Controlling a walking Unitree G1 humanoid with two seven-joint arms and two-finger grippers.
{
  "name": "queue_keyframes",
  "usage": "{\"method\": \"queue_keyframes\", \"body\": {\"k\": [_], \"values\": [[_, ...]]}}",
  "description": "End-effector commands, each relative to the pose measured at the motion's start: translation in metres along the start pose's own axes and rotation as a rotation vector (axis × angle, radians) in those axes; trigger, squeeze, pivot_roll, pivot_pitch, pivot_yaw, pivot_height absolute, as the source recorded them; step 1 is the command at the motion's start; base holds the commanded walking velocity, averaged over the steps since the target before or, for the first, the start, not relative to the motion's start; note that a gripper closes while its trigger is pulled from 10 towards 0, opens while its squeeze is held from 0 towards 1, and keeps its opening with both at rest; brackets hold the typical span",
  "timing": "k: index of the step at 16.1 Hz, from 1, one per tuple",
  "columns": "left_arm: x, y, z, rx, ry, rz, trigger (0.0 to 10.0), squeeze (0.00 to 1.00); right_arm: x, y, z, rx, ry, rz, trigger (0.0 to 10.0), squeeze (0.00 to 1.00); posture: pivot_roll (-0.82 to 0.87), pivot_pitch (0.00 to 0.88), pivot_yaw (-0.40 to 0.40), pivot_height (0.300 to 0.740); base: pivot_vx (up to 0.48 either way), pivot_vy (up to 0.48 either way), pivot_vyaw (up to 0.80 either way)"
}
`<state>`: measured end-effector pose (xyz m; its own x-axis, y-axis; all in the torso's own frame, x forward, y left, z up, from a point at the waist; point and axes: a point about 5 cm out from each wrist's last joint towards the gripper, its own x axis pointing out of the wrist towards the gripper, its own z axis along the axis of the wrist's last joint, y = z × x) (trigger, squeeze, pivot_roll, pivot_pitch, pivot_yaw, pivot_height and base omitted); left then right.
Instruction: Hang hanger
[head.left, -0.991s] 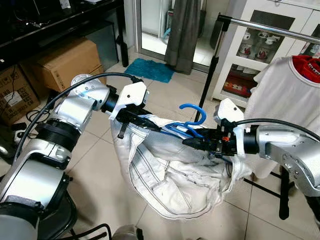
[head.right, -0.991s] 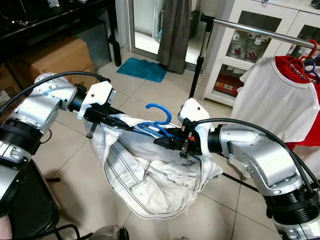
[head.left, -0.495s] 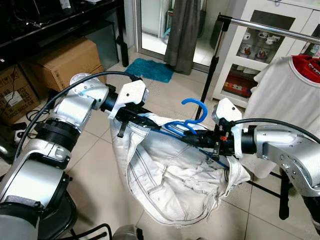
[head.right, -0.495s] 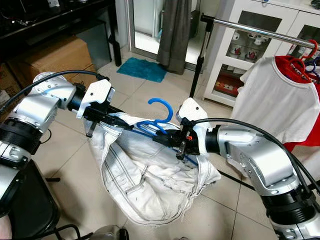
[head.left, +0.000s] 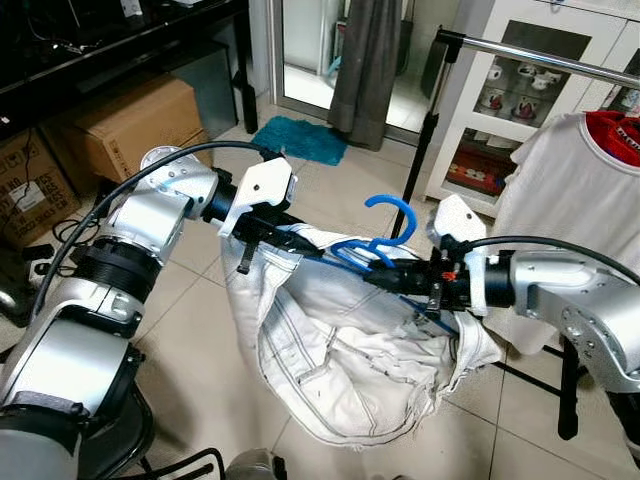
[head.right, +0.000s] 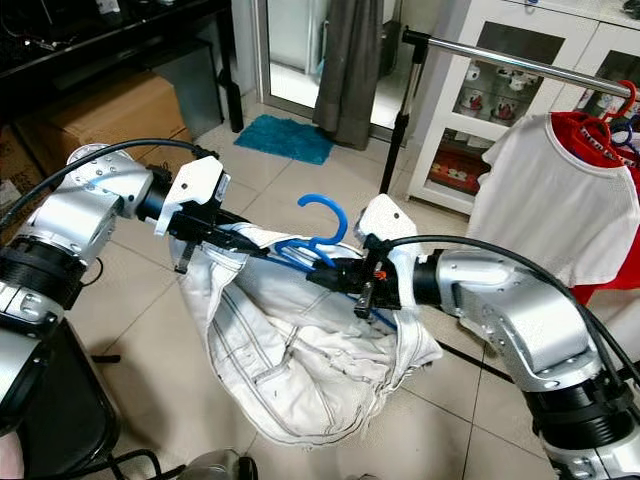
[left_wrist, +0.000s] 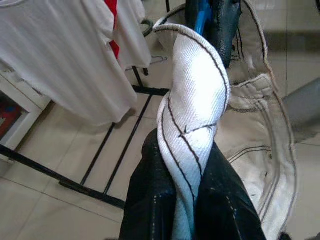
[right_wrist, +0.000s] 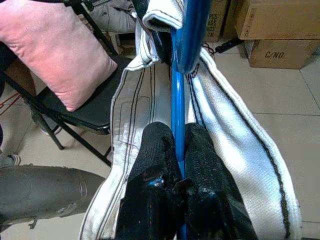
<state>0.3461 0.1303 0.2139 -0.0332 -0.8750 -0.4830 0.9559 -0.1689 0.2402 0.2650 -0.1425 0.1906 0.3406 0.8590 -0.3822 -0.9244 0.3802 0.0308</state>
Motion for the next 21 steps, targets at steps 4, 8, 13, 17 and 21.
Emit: {"method": "queue_keyframes", "body": {"k": [4,8,13,17,21], "values": [[-0.005,0.009,0.031,0.061,-0.192,0.042,10.0,1.00,-0.001,0.004,-0.004,0.018,-0.001,0.046,0.0,0.00,-0.04,0.000,-0.024,0.740,0.000,0.000,0.00],[-0.008,0.011,0.040,0.067,-0.266,0.062,10.0,0.00,-0.004,0.005,-0.009,0.036,0.010,0.027,0.0,0.00,-0.04,0.000,-0.011,0.740,0.000,0.000,0.00],[-0.014,0.015,0.040,0.068,-0.301,0.175,10.0,0.00,-0.006,0.005,-0.019,0.095,0.009,-0.032,0.0,0.00,-0.04,0.000,-0.008,0.740,0.000,0.000,0.00],[-0.017,0.020,0.043,0.071,-0.317,0.325,10.0,0.00,-0.006,0.005,-0.022,0.115,0.009,-0.067,0.0,0.00,-0.04,0.000,-0.002,0.740,0.000,0.000,0.00],[-0.026,0.029,0.019,-0.027,-0.175,0.736,10.0,1.00,-0.004,-0.007,-0.030,0.184,-0.066,-0.296,0.0,0.00,-0.03,0.000,-0.006,0.740,0.000,0.000,0.00]]}}
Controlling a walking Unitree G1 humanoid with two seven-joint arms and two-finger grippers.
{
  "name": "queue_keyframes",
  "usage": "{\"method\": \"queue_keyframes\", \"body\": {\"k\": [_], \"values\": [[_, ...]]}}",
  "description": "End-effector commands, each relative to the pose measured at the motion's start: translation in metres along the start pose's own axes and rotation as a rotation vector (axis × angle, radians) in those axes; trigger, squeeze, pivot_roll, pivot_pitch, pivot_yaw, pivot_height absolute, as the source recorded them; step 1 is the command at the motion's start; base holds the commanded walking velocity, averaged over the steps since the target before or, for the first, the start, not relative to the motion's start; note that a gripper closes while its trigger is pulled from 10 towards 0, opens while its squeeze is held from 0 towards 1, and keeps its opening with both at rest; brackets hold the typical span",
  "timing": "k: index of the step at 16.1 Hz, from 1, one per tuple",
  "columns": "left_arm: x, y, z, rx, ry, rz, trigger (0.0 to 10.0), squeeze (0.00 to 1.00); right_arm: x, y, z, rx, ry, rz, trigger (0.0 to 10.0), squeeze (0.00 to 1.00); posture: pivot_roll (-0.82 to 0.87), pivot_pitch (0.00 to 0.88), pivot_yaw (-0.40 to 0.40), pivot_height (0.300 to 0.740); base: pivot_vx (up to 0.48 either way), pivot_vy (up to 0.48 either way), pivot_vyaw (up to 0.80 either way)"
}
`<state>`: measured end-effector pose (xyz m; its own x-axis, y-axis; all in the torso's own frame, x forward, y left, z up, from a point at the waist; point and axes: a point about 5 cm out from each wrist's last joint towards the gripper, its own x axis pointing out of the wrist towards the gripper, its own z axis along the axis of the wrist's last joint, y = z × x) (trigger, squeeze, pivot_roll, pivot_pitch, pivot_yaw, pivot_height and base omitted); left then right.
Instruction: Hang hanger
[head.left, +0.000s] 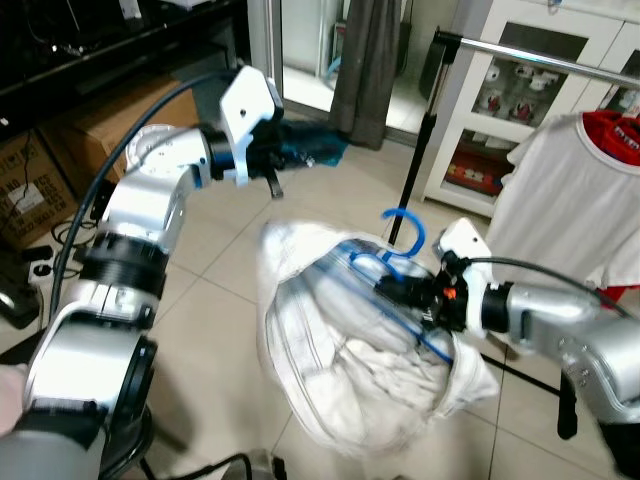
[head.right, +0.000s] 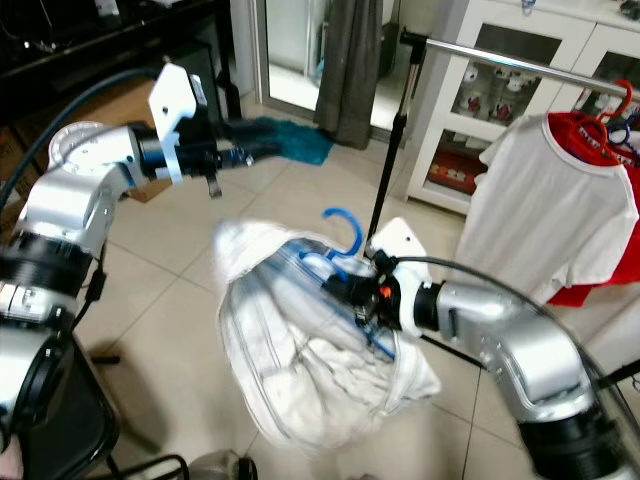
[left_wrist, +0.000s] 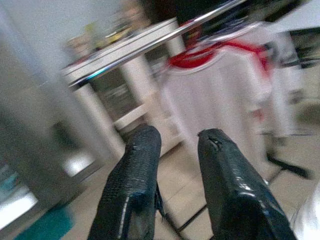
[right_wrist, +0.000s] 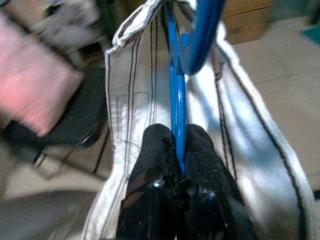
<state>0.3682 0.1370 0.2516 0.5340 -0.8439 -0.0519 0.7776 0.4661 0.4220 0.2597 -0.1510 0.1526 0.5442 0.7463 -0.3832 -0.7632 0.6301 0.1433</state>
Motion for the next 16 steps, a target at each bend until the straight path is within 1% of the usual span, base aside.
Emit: {"method": "queue_keyframes", "body": {"k": [1,2,3,4,5,6,8,10,11,13,14,16], "values": [[-0.003,-0.003,-0.009,-0.005,0.051,0.077,10.0,1.00,-0.005,-0.009,0.010,-0.008,-0.078,-0.107,0.0,0.00,-0.03,0.000,-0.008,0.740,0.000,0.000,0.00],[-0.003,-0.011,-0.015,-0.019,0.058,0.103,10.0,1.00,-0.002,-0.010,0.010,0.010,-0.108,-0.150,0.0,0.00,-0.03,0.000,-0.012,0.740,0.000,0.000,0.00],[0.000,-0.026,-0.027,-0.050,0.047,0.116,10.0,0.03,0.004,-0.008,0.013,0.033,-0.162,-0.189,0.0,0.00,-0.03,0.000,-0.012,0.740,0.000,0.000,0.00],[0.002,-0.032,-0.033,-0.086,0.023,0.137,10.0,0.00,0.006,-0.008,0.017,0.042,-0.196,-0.210,0.0,0.00,-0.03,0.000,-0.012,0.740,0.000,0.000,0.00],[0.005,-0.038,-0.041,-0.129,-0.003,0.183,10.0,0.00,0.009,-0.007,0.025,0.040,-0.243,-0.226,0.0,0.00,-0.02,0.000,-0.008,0.740,0.000,0.000,0.00],[0.006,-0.041,-0.044,-0.143,-0.011,0.205,10.0,0.00,0.010,-0.006,0.028,0.048,-0.264,-0.239,0.0,0.00,-0.03,0.000,-0.002,0.740,0.000,0.000,0.00],[0.008,-0.044,-0.054,-0.120,0.013,0.277,10.0,0.00,0.012,-0.005,0.033,0.061,-0.297,-0.260,0.0,0.00,-0.03,0.000,0.004,0.740,0.000,0.000,0.00],[0.007,-0.046,-0.063,-0.092,0.051,0.318,10.0,0.00,0.013,-0.002,0.036,0.059,-0.319,-0.251,0.0,0.00,-0.04,0.000,0.008,0.740,0.000,0.000,0.00],[0.007,-0.048,-0.064,-0.090,0.051,0.305,10.0,0.00,0.012,-0.002,0.036,0.059,-0.325,-0.250,0.0,0.00,-0.04,0.000,0.008,0.740,0.000,0.000,0.00],[0.008,-0.058,-0.066,-0.109,0.031,0.218,10.0,0.00,0.008,-0.005,0.039,0.059,-0.342,-0.261,0.0,0.00,-0.04,0.000,0.013,0.740,0.000,0.000,0.00],[0.007,-0.060,-0.067,-0.106,0.034,0.202,10.0,0.00,0.008,-0.006,0.040,0.061,-0.345,-0.262,0.0,0.00,-0.04,0.000,0.013,0.740,0.000,0.000,0.00],[0.006,-0.061,-0.076,-0.079,0.082,0.209,10.0,0.00,0.006,-0.005,0.041,0.069,-0.363,-0.234,0.0,0.00,-0.04,0.000,0.013,0.740,0.000,0.000,0.00]]}}
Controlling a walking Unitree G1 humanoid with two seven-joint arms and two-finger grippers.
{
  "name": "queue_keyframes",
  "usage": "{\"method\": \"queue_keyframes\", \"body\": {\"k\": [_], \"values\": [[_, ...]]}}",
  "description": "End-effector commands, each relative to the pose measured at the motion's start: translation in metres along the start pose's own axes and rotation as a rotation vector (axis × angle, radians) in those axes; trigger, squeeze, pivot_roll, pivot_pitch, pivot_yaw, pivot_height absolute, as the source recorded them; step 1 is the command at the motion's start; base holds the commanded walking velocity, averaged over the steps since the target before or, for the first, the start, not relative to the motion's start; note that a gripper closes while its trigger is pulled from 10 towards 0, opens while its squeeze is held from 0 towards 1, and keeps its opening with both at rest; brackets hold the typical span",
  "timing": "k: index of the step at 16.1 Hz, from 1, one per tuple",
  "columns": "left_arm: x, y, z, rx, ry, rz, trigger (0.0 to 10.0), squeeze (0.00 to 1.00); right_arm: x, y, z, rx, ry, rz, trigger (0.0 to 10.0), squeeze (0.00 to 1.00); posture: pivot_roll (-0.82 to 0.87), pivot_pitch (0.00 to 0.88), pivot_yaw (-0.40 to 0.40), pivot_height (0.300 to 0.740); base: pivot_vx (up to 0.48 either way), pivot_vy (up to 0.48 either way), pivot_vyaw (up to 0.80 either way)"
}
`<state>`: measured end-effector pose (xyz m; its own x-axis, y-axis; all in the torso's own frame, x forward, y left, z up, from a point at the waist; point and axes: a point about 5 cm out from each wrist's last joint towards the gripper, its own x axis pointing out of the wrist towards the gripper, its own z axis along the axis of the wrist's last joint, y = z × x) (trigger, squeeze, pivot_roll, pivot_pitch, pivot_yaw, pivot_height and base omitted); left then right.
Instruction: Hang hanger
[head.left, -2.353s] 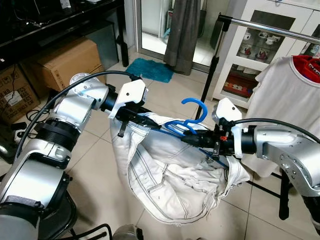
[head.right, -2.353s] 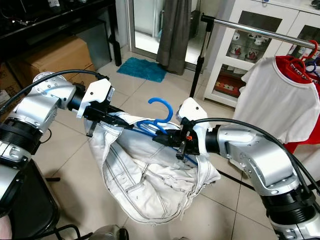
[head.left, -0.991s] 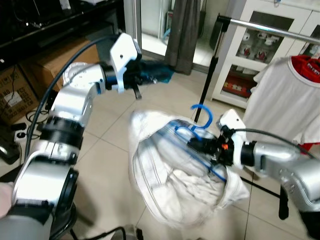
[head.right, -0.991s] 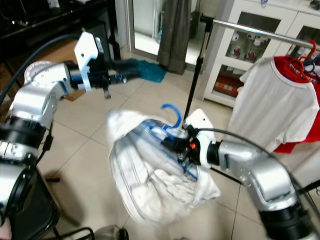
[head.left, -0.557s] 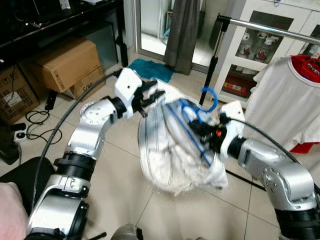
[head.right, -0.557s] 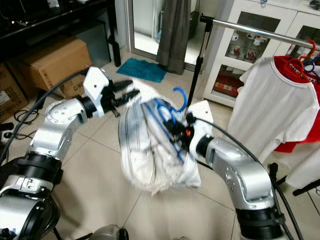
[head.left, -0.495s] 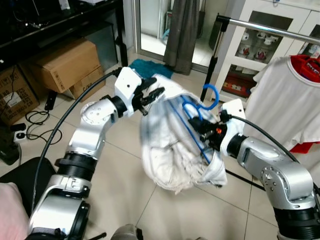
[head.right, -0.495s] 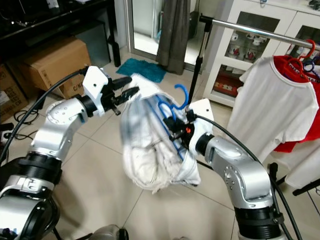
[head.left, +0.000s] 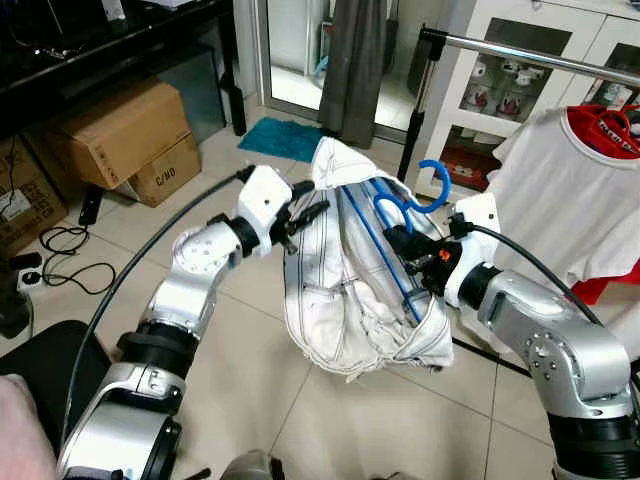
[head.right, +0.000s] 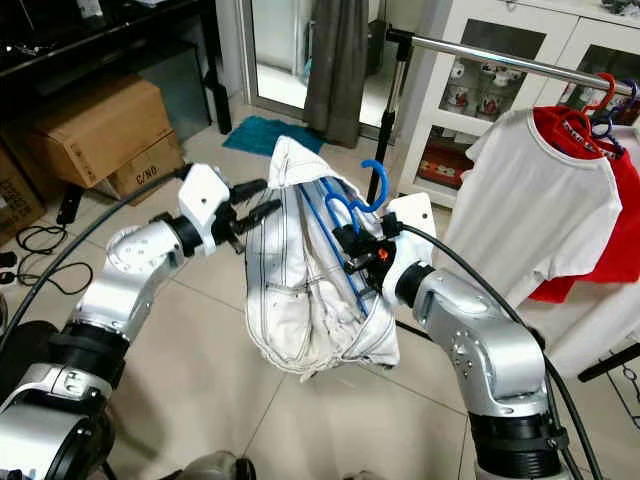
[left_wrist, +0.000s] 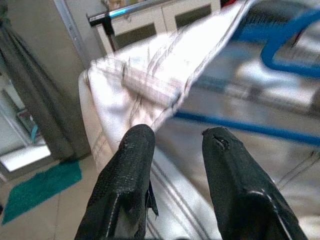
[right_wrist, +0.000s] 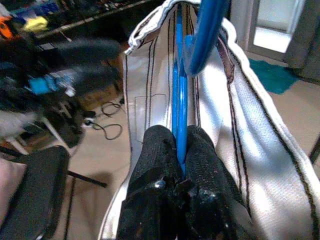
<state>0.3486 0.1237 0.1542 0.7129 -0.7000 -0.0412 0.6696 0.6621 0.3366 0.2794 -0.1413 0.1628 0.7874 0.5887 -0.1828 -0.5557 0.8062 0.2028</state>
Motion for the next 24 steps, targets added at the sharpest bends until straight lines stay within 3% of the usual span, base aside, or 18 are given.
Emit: {"method": "queue_keyframes", "body": {"k": [1,2,3,12,20,24], "values": [[0.003,0.007,-0.001,0.050,0.023,0.045,10.0,0.00,-0.006,0.008,0.026,-0.029,-0.127,0.076,0.0,0.00,-0.04,0.000,0.010,0.740,0.000,0.000,0.00],[0.005,0.011,-0.001,0.053,0.026,0.077,10.0,0.00,-0.008,0.011,0.027,-0.021,-0.130,0.117,0.0,0.00,-0.04,0.000,0.010,0.740,0.000,0.000,0.00],[0.007,0.014,-0.001,0.053,0.029,0.091,0.0,0.00,-0.009,0.013,0.026,-0.016,-0.124,0.150,0.0,0.00,-0.04,0.000,0.008,0.740,0.000,0.000,0.00],[0.021,0.015,0.007,0.041,-0.033,0.105,0.0,0.00,-0.014,0.012,0.027,-0.025,-0.105,0.189,0.0,0.00,-0.05,0.000,0.007,0.740,0.000,0.000,0.00],[0.014,0.031,0.016,0.004,-0.074,0.142,0.0,0.00,-0.013,0.011,0.022,-0.032,-0.058,0.175,0.0,0.00,-0.04,0.000,0.005,0.740,0.000,0.000,0.00],[0.011,0.035,0.035,-0.048,-0.112,-0.014,0.0,0.00,-0.010,0.010,0.013,-0.147,0.016,0.134,0.0,0.00,-0.04,0.000,0.008,0.740,0.000,0.000,0.00]]}}
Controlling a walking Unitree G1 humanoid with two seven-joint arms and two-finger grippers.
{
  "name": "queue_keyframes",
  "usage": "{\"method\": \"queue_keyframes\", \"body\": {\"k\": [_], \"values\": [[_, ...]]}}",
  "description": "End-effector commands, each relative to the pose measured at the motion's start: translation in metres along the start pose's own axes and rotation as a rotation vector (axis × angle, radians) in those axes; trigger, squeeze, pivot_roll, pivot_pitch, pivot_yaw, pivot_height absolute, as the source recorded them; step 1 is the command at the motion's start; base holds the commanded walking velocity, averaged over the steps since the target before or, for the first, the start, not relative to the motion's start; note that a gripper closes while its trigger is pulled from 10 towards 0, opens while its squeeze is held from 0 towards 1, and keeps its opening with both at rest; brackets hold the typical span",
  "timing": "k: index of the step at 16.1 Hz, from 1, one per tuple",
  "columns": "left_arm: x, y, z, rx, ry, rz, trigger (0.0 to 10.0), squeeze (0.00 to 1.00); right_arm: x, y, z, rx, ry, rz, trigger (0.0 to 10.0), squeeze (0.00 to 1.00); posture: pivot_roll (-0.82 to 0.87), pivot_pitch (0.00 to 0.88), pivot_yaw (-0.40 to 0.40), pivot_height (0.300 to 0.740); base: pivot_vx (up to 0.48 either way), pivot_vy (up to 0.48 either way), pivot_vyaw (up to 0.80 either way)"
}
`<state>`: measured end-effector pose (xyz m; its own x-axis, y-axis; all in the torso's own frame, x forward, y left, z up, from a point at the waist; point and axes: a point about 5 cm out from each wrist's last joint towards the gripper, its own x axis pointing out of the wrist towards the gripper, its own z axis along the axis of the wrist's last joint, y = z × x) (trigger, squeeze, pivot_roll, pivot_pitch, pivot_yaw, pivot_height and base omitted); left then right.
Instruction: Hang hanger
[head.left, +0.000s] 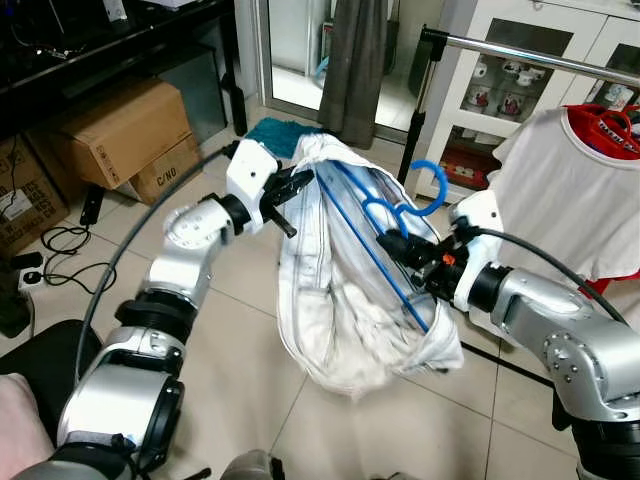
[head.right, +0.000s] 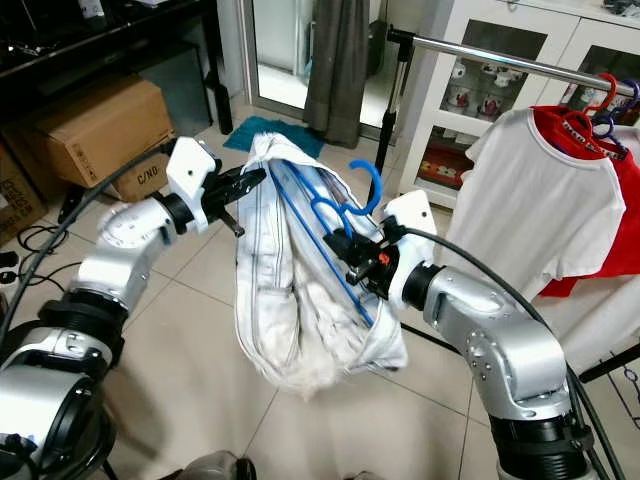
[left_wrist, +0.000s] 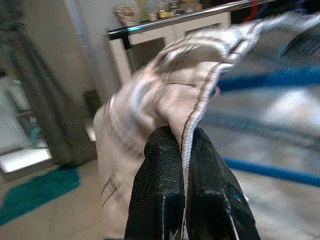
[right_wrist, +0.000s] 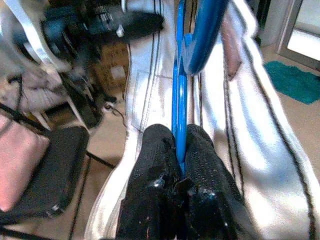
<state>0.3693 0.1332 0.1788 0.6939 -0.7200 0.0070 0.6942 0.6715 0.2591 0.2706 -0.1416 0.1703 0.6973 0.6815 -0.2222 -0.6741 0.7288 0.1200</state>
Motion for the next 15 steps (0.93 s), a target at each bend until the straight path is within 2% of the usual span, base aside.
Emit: {"method": "queue_keyframes", "body": {"k": [1,3,5,6,7,8,9,11,12,13,15], "values": [[0.005,0.007,0.027,0.015,-0.074,-0.037,0.0,0.00,0.000,0.005,0.007,-0.071,-0.020,0.017,0.0,0.00,-0.04,0.000,0.007,0.740,0.000,0.000,0.00],[0.004,0.010,0.038,0.011,-0.094,-0.068,0.0,0.00,0.002,0.007,0.004,-0.102,-0.001,0.029,0.0,0.00,-0.04,0.000,0.005,0.740,0.000,0.000,0.00],[0.003,0.018,0.049,0.005,-0.120,-0.049,0.0,0.00,0.007,0.008,-0.003,-0.148,0.039,0.023,0.0,0.00,-0.04,0.000,0.001,0.740,0.000,0.000,0.00],[0.002,0.024,0.056,0.005,-0.134,-0.013,0.0,0.00,0.009,0.010,-0.009,-0.179,0.077,0.026,0.0,0.00,-0.04,0.000,0.002,0.740,0.000,0.000,0.00],[0.002,0.027,0.063,0.001,-0.141,-0.019,0.0,0.00,0.014,0.011,-0.018,-0.228,0.146,0.016,0.0,0.00,-0.04,0.000,0.002,0.740,0.000,0.000,0.00],[0.002,0.024,0.068,-0.015,-0.158,-0.055,0.0,0.00,0.018,0.011,-0.020,-0.232,0.159,-0.007,0.0,0.00,-0.04,0.000,0.002,0.740,0.000,0.000,0.00],[0.003,0.022,0.069,-0.022,-0.167,-0.073,0.0,0.00,0.021,0.011,-0.019,-0.220,0.144,-0.020,0.0,0.00,-0.04,0.000,0.002,0.740,0.000,0.000,0.00],[0.010,0.009,0.066,-0.037,-0.164,-0.105,0.0,0.00,0.036,0.013,-0.002,-0.084,-0.059,-0.079,0.0,0.00,-0.04,0.000,0.004,0.740,0.000,0.000,0.00],[0.012,0.010,0.063,-0.029,-0.155,-0.072,0.0,0.00,0.037,0.016,0.003,-0.016,-0.153,-0.054,0.0,0.00,-0.04,0.000,0.004,0.740,0.000,0.000,0.00],[0.011,0.017,0.063,-0.034,-0.159,-0.008,0.0,0.00,0.034,0.020,0.001,0.012,-0.194,-0.003,0.0,0.00,-0.04,0.000,0.003,0.740,0.000,0.000,0.00],[0.002,0.032,0.065,-0.006,-0.140,0.042,0.0,0.00,0.023,0.020,-0.016,-0.041,-0.105,0.054,0.0,0.00,-0.04,0.000,0.005,0.740,0.000,0.000,0.00]]}}
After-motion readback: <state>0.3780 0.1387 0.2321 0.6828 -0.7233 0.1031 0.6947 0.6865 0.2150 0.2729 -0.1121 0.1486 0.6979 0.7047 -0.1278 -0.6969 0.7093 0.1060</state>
